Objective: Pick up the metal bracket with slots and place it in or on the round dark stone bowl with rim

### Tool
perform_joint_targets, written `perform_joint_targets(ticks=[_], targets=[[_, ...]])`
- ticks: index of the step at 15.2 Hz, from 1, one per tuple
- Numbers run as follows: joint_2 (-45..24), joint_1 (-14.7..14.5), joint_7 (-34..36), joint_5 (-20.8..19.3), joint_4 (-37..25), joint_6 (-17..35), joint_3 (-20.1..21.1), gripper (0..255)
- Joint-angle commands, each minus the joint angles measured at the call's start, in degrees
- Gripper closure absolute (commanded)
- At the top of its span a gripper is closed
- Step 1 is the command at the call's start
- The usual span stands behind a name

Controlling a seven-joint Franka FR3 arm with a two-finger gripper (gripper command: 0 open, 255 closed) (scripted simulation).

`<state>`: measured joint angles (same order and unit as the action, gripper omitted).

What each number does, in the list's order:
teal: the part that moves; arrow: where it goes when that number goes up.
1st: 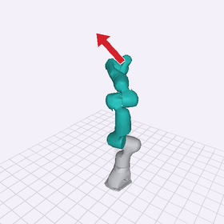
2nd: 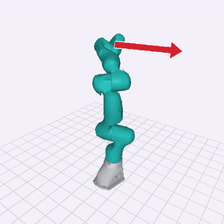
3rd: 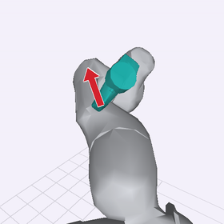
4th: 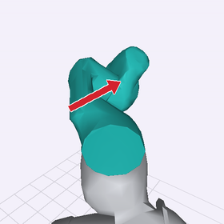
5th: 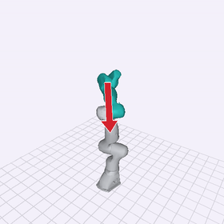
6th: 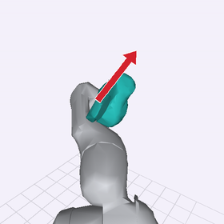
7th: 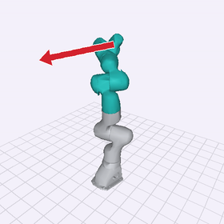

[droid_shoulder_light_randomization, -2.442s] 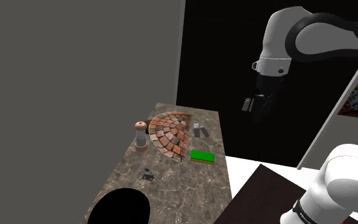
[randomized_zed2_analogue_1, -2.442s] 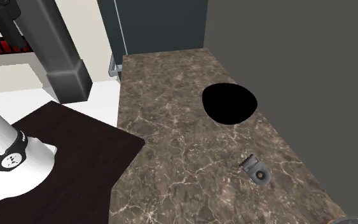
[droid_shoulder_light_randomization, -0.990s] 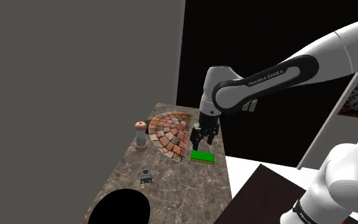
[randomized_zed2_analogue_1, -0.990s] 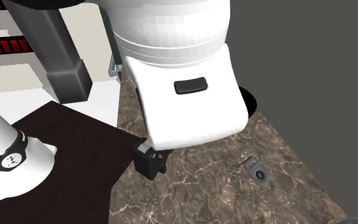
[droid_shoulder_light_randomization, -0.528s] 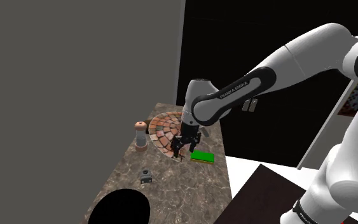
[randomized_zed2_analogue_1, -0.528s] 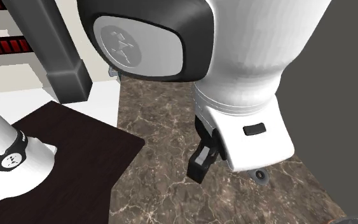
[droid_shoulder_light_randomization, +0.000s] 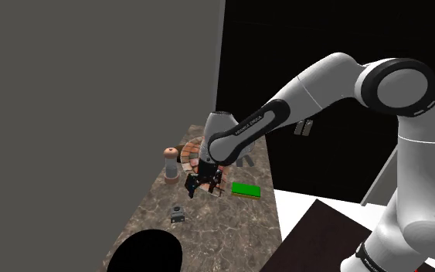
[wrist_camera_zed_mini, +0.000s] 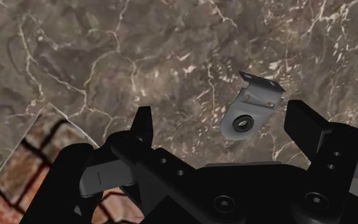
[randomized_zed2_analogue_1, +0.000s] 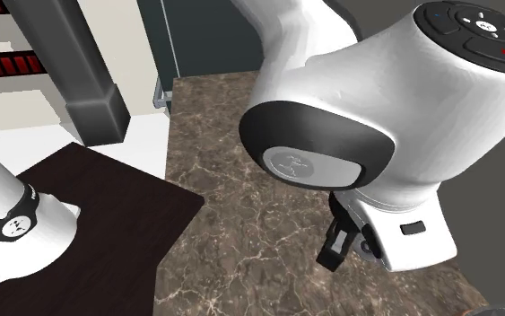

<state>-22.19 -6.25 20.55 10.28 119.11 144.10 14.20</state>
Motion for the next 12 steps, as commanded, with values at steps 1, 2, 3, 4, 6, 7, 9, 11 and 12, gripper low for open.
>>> perform_joint_targets(ticks=[1, 2, 3, 4, 6, 7, 9, 11, 12], targets=[[-4.56, -0.83, 0.94, -0.43, -4.26, 1.00, -0.25, 0], [-6.75, -1.24, 1.34, -0.60, -6.41, 1.36, -0.39, 0], [-8.94, -1.67, 1.73, -0.75, -8.64, 1.64, -0.54, 0], [-11.14, -2.10, 2.10, -0.89, -10.97, 1.84, -0.69, 0], [-15.57, -2.96, 2.81, -1.15, -15.92, 1.99, -0.98, 0], [-17.31, -3.31, 3.08, -1.23, -17.96, 1.96, -1.10, 0], [-18.64, -3.66, 3.15, -1.34, -18.52, 2.77, -1.22, 0], [-20.00, -4.00, 3.23, -1.46, -19.14, 3.54, -1.33, 0], [-20.68, -4.18, 3.27, -1.52, -19.46, 3.91, -1.38, 0]])
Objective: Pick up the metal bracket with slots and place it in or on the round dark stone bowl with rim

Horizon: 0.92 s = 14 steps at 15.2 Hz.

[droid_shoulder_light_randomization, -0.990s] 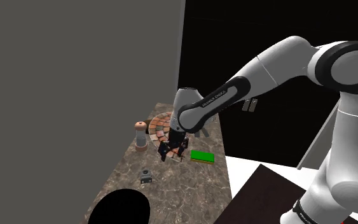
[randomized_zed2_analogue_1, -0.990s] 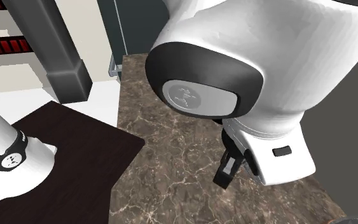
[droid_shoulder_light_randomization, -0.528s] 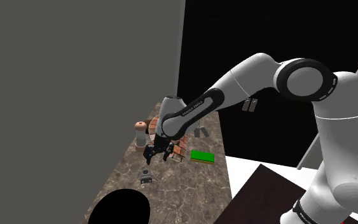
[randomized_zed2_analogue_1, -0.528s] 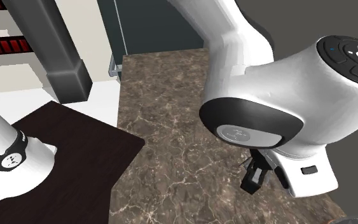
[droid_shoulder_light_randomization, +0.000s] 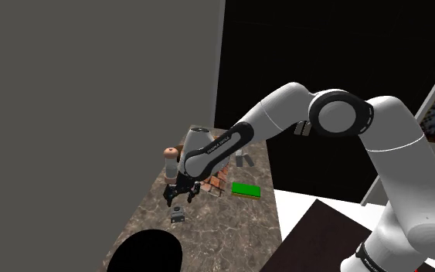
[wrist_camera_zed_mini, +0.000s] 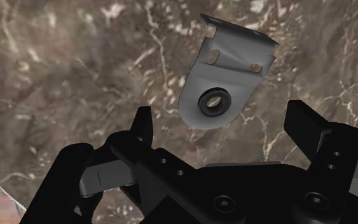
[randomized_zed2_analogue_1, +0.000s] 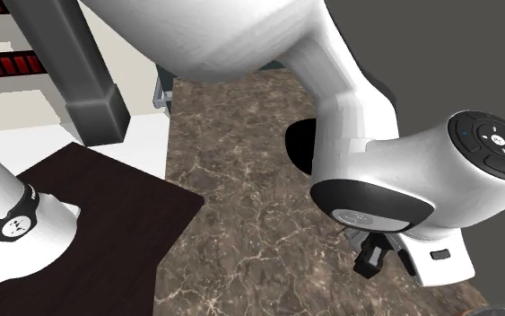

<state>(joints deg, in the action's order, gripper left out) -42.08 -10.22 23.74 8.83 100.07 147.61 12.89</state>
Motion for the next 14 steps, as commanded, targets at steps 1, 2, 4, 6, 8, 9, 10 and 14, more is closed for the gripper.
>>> perform_joint_targets(ticks=[1, 2, 4, 6, 8, 9, 10, 14], targets=[[-1.48, -0.39, 0.12, -0.13, -0.76, 0.77, -0.13, 0], [-2.18, -0.56, 0.16, -0.18, -1.12, 1.12, -0.18, 0], [-2.58, -0.66, 0.18, -0.21, -1.32, 1.33, -0.22, 0], [-2.58, -0.66, 0.18, -0.21, -1.33, 1.33, -0.22, 0], [-2.58, -0.66, 0.18, -0.21, -1.33, 1.33, -0.22, 0], [-2.58, -0.66, 0.18, -0.21, -1.33, 1.33, -0.22, 0], [-2.58, -0.66, 0.18, -0.21, -1.33, 1.33, -0.22, 0], [-2.58, -0.66, 0.18, -0.21, -1.34, 1.32, -0.22, 255]])
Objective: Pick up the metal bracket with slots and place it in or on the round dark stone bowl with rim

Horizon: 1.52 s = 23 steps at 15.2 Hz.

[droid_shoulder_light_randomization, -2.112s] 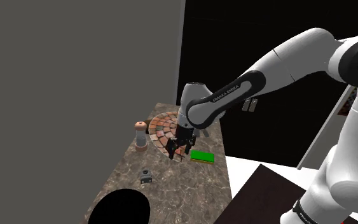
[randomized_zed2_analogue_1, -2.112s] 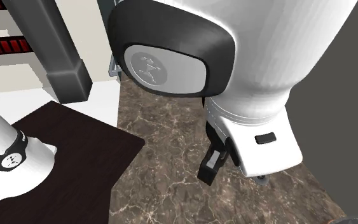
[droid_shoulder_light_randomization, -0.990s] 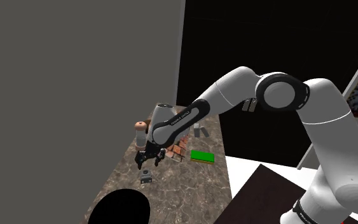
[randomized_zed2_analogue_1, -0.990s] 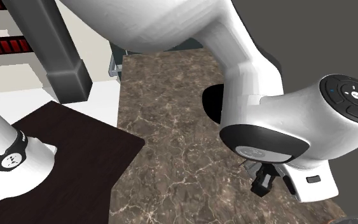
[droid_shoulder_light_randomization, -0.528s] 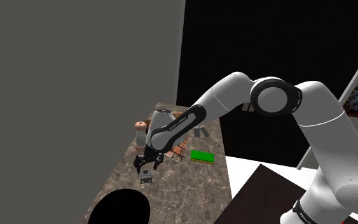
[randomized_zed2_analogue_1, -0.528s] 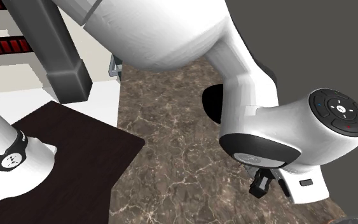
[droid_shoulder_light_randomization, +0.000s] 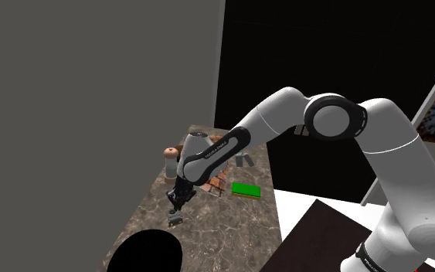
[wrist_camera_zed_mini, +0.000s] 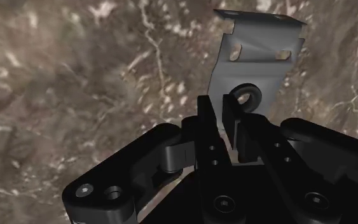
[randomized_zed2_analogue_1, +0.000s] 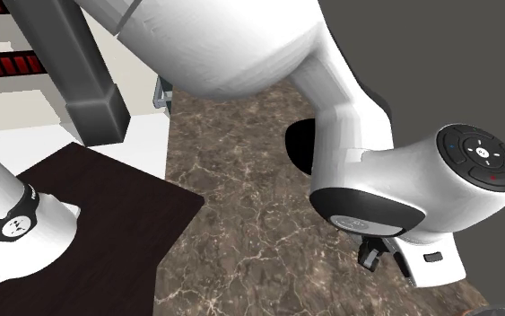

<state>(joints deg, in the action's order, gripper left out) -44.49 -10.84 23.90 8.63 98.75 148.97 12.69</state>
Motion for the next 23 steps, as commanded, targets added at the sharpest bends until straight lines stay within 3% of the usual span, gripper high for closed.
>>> perform_joint_targets(ticks=[1, 6, 7, 11, 23], targets=[[-0.04, 0.01, -0.01, 0.01, 0.15, 0.00, 0.00, 255], [-0.08, 0.01, -0.01, -0.01, 0.05, 0.01, -0.03, 255], [-0.08, 0.01, -0.01, 0.00, 0.05, 0.01, -0.03, 0], [3.05, -3.93, 7.27, -0.91, -3.04, -11.12, -1.46, 0], [-1.49, -4.93, 7.45, -1.20, -4.43, -7.88, -1.66, 0]])
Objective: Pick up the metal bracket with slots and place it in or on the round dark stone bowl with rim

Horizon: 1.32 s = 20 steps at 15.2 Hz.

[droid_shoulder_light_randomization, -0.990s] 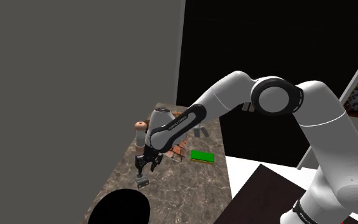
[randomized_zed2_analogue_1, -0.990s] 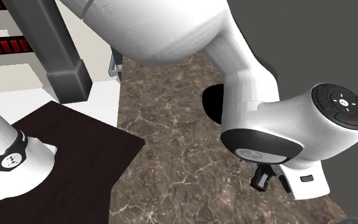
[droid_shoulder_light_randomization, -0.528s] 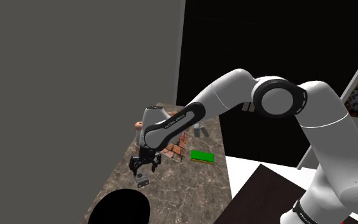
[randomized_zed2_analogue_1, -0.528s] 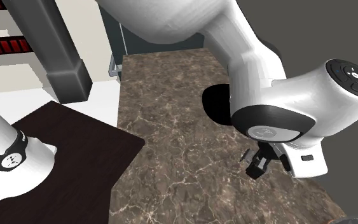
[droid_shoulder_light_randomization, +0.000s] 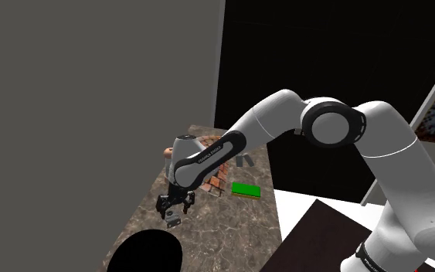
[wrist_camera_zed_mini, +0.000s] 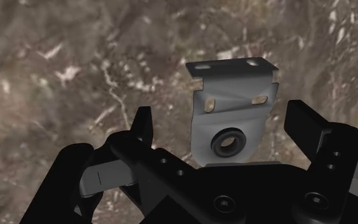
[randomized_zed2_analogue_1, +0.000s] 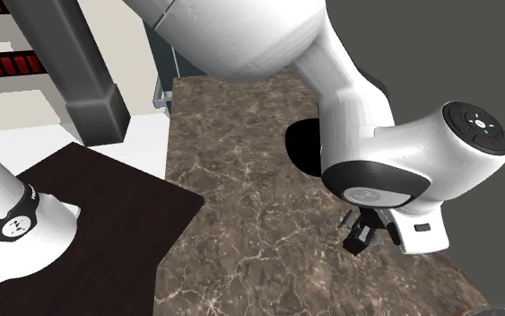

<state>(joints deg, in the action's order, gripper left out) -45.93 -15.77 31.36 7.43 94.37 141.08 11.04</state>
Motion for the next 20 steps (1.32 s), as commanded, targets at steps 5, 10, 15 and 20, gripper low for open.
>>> perform_joint_targets(ticks=[5, 10, 15, 20], targets=[[-0.05, -0.01, 0.00, 0.00, -0.04, 0.02, 0.00, 255], [0.13, 0.07, -0.07, 0.03, 0.23, 0.08, 0.02, 255], [1.17, 0.07, 0.15, 0.06, 0.33, -0.81, 0.05, 255], [4.08, 0.26, 0.56, 0.18, 1.01, -3.00, 0.21, 255]])
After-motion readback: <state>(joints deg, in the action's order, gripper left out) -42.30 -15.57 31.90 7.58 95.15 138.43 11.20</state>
